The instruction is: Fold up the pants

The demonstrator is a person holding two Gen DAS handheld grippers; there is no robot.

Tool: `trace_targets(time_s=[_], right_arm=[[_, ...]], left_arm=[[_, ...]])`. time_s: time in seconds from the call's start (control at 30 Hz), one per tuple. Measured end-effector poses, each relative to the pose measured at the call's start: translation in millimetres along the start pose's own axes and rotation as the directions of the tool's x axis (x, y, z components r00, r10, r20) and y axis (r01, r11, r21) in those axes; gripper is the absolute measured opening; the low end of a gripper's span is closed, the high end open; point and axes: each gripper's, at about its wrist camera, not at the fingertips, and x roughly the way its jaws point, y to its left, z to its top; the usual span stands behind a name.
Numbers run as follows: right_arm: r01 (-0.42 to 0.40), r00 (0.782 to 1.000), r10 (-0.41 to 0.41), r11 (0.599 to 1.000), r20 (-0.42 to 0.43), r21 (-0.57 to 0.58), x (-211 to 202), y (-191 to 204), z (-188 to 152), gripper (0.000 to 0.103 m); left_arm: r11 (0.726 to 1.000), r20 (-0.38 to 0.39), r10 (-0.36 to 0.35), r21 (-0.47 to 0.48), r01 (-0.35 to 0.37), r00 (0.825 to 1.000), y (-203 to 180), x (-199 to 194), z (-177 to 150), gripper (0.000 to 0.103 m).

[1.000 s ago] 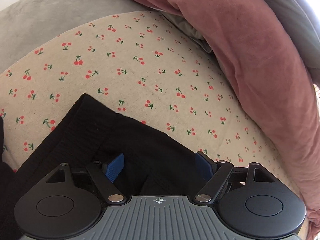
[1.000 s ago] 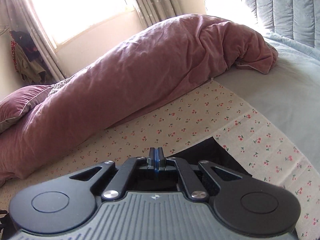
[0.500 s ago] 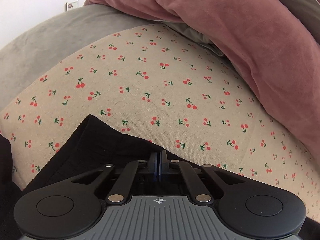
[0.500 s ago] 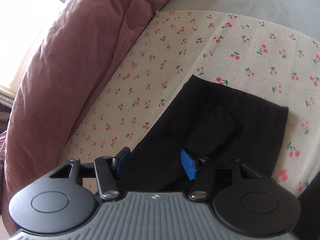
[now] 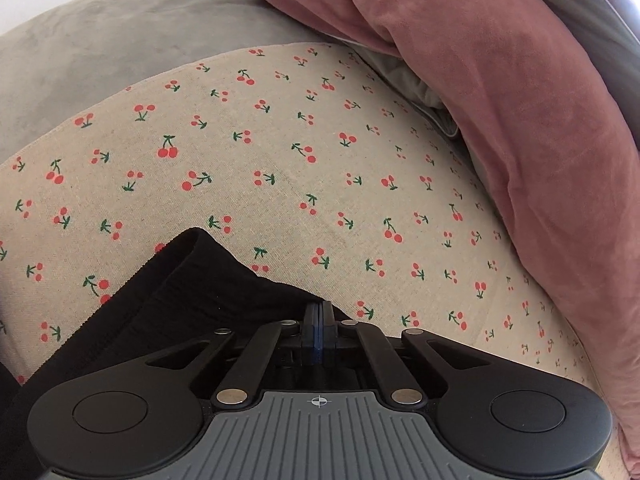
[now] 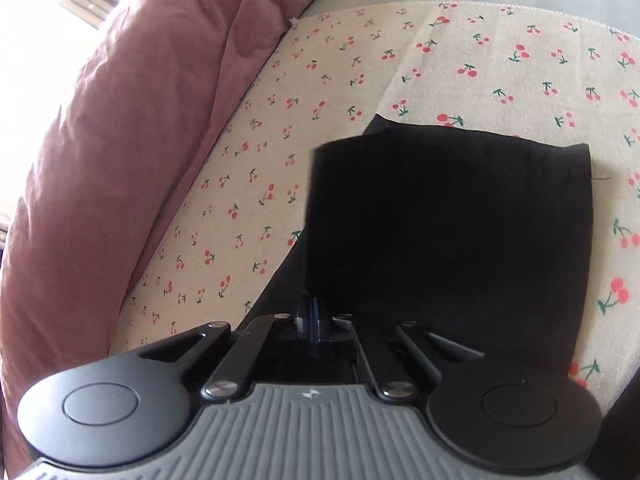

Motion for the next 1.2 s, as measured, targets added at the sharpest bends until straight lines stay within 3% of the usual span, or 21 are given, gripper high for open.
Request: trace_targets(time_s=[0.13,0.3,0.47,0.53,0.67,0.83,0.87,0.9,0.93,0.97,1.0,1.1,1.2], right_arm=[[-0.090,0.994,0.093,0.995,0.063,-0.038,-42,3,8,0.003],[-0.224,0.962,0.241,0.966,0.128,-0.131,-151,-7,21,0.002],[-0.265,0.942,0.304,0.935,0.143,-0.236,-252,-53,1,0.002],[-0.274,0.941,0.311,0.931,0.135,-0.240,-274,-77,-10,0.002],[-0.263,0.956,0.284,0.942,0.078,-0.209,-285,-136,-40,0.003],[-0.233,0.972,0.235,0.957,-0.013,-0.173,-262,-175,-70,0.003],[-0.231,0.973,0.231,0.958,-0.019,-0.167,-258,-178,-74,0.003],[-0.234,0.972,0.233,0.958,-0.024,-0.163,-256,-179,-77,0.003],[-0.239,0.971,0.239,0.958,-0.024,-0.159,-256,-180,-81,0.003],[-0.241,0.970,0.241,0.957,-0.019,-0.160,-256,-180,-82,0.003],[-0.243,0.970,0.244,0.957,-0.010,-0.157,-257,-179,-83,0.003],[-0.249,0.967,0.254,0.956,0.008,-0.155,-259,-178,-83,0.003],[-0.251,0.966,0.257,0.955,0.016,-0.155,-257,-178,-77,0.003]], left_arm=[[0.999,0.002,-0.028,-0.018,0.028,1.000,14,-14,-4,0.000],[0.988,0.011,-0.133,-0.084,0.133,0.991,55,-56,-11,0.000],[0.956,0.065,-0.277,-0.083,0.282,0.959,93,-136,-41,0.000],[0.943,0.078,-0.317,-0.079,0.323,0.945,111,-165,-60,0.000],[0.930,0.047,-0.358,-0.067,0.361,0.932,139,-191,-90,0.000],[0.861,-0.001,-0.489,-0.160,0.483,0.872,136,-178,-84,0.001],[0.857,-0.006,-0.501,-0.139,0.495,0.865,125,-176,-81,0.008],[0.868,-0.011,-0.488,-0.113,0.483,0.873,111,-173,-78,0.014],[0.883,-0.011,-0.464,-0.090,0.461,0.886,99,-170,-76,0.034],[0.894,-0.012,-0.444,-0.068,0.442,0.896,86,-164,-73,0.065],[0.907,-0.022,-0.420,-0.052,0.419,0.907,74,-155,-70,0.076],[0.945,-0.062,-0.328,-0.026,0.327,0.942,41,-122,-66,0.080],[0.971,-0.110,-0.240,-0.013,0.240,0.964,14,-82,-60,0.080]])
